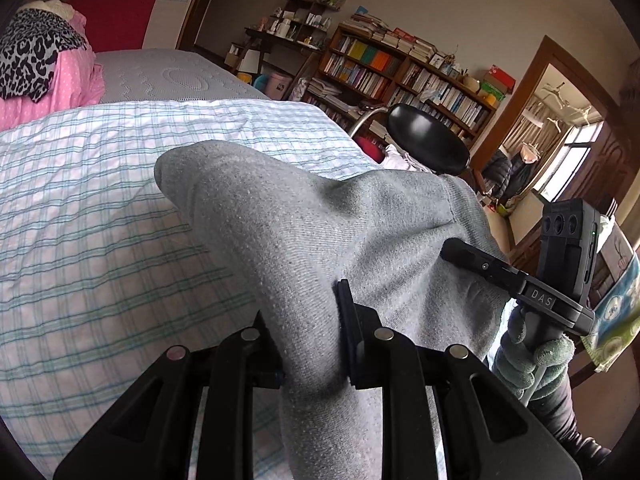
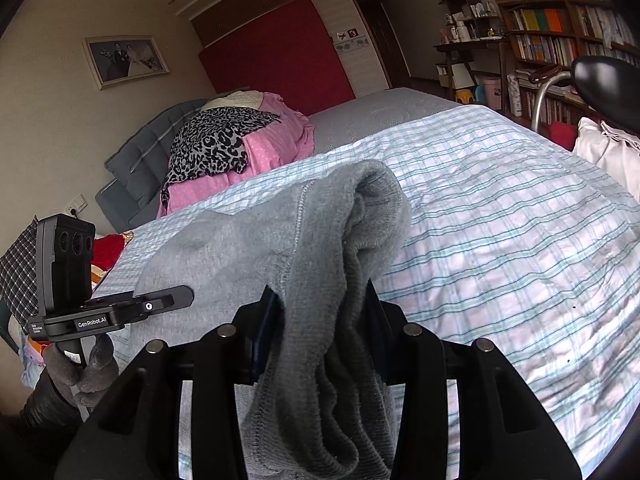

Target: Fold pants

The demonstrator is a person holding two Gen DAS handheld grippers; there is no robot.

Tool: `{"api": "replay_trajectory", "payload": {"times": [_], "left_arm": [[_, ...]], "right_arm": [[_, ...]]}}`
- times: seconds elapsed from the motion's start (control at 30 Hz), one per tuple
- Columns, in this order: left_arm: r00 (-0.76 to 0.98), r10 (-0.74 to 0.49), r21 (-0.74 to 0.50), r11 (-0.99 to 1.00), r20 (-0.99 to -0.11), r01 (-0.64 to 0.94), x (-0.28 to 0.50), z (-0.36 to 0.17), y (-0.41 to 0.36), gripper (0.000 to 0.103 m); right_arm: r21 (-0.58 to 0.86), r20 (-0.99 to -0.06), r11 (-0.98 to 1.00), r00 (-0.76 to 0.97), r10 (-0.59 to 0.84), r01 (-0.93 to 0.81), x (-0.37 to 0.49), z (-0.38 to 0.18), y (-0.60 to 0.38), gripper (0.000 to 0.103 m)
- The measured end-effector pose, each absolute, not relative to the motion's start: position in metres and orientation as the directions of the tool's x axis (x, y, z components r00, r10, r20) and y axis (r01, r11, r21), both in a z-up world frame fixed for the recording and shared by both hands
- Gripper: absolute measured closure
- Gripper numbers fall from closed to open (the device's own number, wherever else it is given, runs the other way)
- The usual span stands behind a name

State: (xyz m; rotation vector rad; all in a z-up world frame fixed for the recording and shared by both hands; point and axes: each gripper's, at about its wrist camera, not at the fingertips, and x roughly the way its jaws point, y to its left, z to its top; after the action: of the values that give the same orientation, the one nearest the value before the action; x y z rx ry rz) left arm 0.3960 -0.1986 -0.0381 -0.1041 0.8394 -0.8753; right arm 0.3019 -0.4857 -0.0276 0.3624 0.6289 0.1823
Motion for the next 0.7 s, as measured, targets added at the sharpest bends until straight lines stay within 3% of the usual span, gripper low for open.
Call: {"api": "replay_trajectory", "payload": {"times": [0.23,0.43,0.7], "left_arm": [[0.312,-0.686,-0.421,0.678,-0.658,0.603,0.438,-0.086,-0.221,0.083],[0.300,-0.707,-0.426,0.652,-0.641,0.627,0.444,-0.096,-0.220,0.079],[0.384,-0.644,-0.296,0.695,-0.662,0.655,0.428,-0.098,-0.226,0.068]], "right_arm": [[0.392,-0.603,0.920,0.755,0.258,-0.001,0.330,-0.073,-0.503,0.062],[0.390,-0.612,0.921,0.749,0.253,0.008,0.332,-0.079,-0.504,0.061],[0.385,-0.624,0.922,0.746,0.234,0.033,0.332,-0.084,-0.503,0.060]]}}
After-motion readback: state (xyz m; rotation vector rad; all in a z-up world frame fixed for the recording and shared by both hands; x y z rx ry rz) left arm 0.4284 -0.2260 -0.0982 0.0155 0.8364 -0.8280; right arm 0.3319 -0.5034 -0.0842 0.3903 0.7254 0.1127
